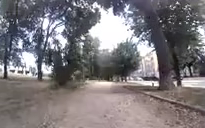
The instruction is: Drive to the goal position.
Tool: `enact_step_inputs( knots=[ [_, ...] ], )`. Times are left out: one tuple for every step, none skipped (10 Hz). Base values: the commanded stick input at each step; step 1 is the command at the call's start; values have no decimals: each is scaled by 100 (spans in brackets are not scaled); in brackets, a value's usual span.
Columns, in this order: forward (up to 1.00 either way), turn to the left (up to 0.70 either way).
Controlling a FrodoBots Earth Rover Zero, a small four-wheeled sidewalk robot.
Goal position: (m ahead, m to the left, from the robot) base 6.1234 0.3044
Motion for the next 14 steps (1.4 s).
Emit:
enact_step_inputs(
  knots=[
    [100, 0],
    [100, 0],
    [100, 0],
    [100, 0],
    [100, 0],
    [100, 0],
    [100, 0],
    [100, 0],
    [100, 0],
    [100, 0],
    [100, 0],
    [100, 0],
    [100, 0],
    [100, 0]
  ],
)
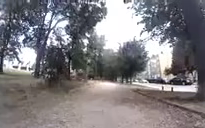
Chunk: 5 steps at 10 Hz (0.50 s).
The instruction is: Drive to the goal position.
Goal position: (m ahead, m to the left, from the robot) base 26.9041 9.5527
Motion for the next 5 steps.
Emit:
enact_step_inputs(
  knots=[
    [100, 0],
    [100, 0],
    [100, 0],
    [100, 0],
    [100, 0]
  ],
)
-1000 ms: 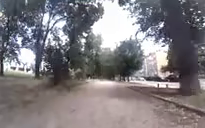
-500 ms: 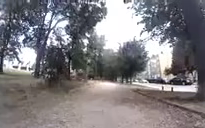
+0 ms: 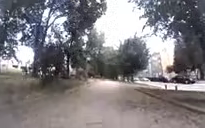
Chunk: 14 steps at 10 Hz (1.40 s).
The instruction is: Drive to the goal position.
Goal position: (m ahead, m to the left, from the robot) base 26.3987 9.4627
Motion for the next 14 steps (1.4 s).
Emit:
enact_step_inputs(
  knots=[
    [100, 0],
    [100, 0],
    [100, 0],
    [100, 0],
    [100, 0],
    [100, 0],
    [100, 0],
    [100, 0],
    [100, 0],
    [100, 0],
    [100, 0],
    [100, 0],
    [100, 0],
    [100, 0]
  ],
)
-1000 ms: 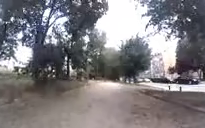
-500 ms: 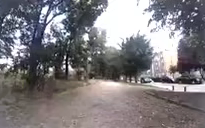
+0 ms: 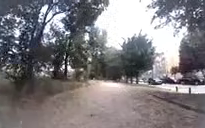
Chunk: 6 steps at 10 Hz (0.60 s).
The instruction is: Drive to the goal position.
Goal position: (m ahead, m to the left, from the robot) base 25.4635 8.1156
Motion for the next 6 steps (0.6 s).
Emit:
enact_step_inputs(
  knots=[
    [100, 0],
    [100, 0],
    [100, 0],
    [100, 0],
    [100, 0],
    [100, 0]
  ],
)
